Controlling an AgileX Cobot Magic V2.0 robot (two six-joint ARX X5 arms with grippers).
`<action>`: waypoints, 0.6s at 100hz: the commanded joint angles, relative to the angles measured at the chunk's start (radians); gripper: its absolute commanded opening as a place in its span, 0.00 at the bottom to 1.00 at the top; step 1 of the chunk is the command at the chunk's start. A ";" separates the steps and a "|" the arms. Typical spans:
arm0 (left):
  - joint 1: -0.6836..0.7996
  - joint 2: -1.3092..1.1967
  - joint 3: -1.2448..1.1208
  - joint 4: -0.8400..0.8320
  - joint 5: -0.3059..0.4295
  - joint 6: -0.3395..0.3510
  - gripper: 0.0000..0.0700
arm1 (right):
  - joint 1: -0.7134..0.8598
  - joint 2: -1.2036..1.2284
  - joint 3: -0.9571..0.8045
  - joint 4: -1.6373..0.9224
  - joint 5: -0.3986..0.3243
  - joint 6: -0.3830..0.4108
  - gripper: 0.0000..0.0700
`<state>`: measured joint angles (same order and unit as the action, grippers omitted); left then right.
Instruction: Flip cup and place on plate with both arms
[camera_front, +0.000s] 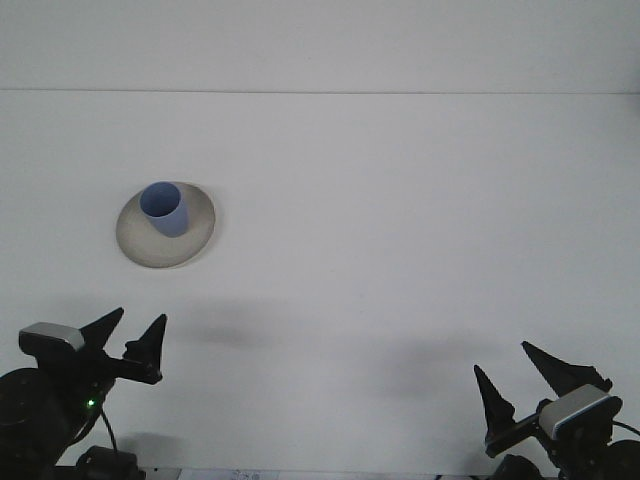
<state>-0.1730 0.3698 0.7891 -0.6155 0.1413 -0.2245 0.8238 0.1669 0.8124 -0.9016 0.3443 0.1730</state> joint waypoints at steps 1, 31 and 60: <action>-0.003 -0.014 -0.003 0.009 0.016 -0.008 0.72 | 0.008 0.003 0.005 0.003 0.004 0.010 0.78; -0.003 -0.026 -0.006 -0.039 0.050 -0.007 0.02 | 0.008 0.003 0.005 0.003 -0.003 0.014 0.01; -0.003 -0.026 -0.006 -0.010 0.050 -0.008 0.02 | 0.008 0.003 0.005 0.041 -0.003 0.014 0.01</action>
<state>-0.1734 0.3447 0.7673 -0.6422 0.1864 -0.2279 0.8238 0.1669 0.8124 -0.8803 0.3412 0.1738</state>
